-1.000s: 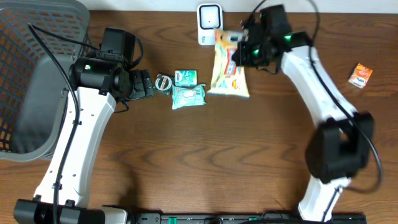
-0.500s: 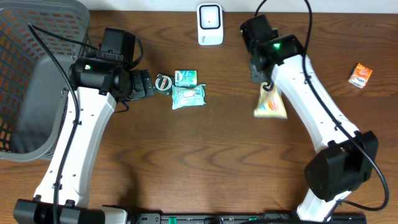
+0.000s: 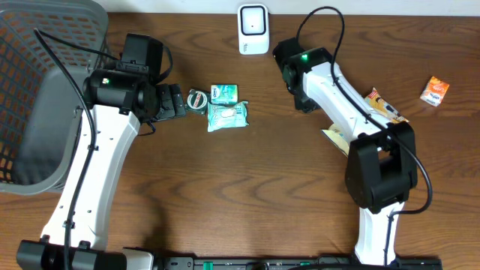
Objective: Scan the item barcode
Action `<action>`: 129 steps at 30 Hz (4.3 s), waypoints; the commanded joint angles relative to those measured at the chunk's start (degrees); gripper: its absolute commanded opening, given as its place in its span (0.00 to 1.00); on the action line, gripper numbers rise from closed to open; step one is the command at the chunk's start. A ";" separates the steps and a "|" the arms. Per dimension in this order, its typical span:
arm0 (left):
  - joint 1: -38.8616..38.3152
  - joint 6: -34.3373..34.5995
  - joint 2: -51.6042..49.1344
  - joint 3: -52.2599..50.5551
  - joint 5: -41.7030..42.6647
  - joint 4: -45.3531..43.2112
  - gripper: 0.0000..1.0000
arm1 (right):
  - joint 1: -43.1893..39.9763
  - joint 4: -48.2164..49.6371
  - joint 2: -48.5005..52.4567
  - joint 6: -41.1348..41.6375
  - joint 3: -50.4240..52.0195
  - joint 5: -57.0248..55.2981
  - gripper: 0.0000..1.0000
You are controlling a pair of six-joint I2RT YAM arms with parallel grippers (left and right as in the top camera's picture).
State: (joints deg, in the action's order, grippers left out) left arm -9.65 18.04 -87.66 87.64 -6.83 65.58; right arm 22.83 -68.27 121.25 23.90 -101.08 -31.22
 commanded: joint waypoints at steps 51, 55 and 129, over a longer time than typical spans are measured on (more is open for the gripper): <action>0.11 0.28 0.09 -0.04 -0.94 0.13 0.99 | -35.67 27.74 -16.44 -3.76 33.38 65.75 0.99; 0.11 0.28 0.09 -0.04 -0.94 0.11 0.98 | -36.39 26.36 -16.83 -3.80 32.59 66.58 0.99; 0.11 0.28 0.09 -0.04 -0.94 0.11 0.99 | -37.75 57.83 -28.59 4.85 58.84 43.93 0.89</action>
State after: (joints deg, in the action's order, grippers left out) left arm -9.65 18.04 -87.66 87.64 -6.81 65.58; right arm -15.22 -11.22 89.65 28.27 -42.52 13.04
